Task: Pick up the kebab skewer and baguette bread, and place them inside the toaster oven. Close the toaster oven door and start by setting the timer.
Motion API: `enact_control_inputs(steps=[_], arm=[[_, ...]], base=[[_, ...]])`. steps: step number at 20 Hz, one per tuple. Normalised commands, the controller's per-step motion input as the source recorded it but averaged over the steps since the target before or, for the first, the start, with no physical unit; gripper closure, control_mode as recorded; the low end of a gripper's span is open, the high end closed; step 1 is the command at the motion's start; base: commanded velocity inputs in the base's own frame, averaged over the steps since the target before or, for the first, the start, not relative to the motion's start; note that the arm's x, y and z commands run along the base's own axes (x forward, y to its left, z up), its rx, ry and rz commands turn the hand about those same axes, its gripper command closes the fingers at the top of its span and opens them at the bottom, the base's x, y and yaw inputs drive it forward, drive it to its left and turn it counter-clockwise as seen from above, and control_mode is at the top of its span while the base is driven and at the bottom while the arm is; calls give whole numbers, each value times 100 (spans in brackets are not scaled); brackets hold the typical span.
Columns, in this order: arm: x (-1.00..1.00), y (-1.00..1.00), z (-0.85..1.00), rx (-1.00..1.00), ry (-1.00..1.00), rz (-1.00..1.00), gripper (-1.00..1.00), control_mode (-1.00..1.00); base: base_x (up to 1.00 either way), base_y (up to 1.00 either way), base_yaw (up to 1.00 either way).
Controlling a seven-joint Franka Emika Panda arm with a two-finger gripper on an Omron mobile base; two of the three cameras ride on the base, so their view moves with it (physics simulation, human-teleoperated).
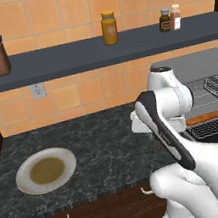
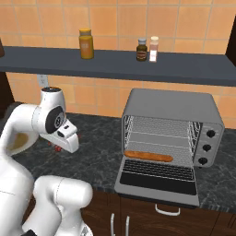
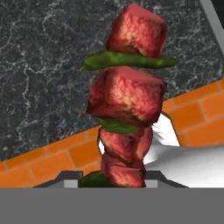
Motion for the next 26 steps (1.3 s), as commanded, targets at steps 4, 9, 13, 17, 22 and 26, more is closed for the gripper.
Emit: enact_control_inputs(steps=[4,9,13,17,22,26], arm=[[-13,-100,19,0,-3,22,100,-100],[-5,-100,7,0,-3,25,100,-100],[-2,-100,1,0,-7,27,100,-100],[-12,-100,1,0,-5,27,100,-100],[-2,-100,8,4,0,15,100,-100],[4,-100,11,7,0,9,100,-100]], base=[[0,0,0],[0,0,0],[0,0,0],[0,0,0],[0,0,0],[0,0,0]])
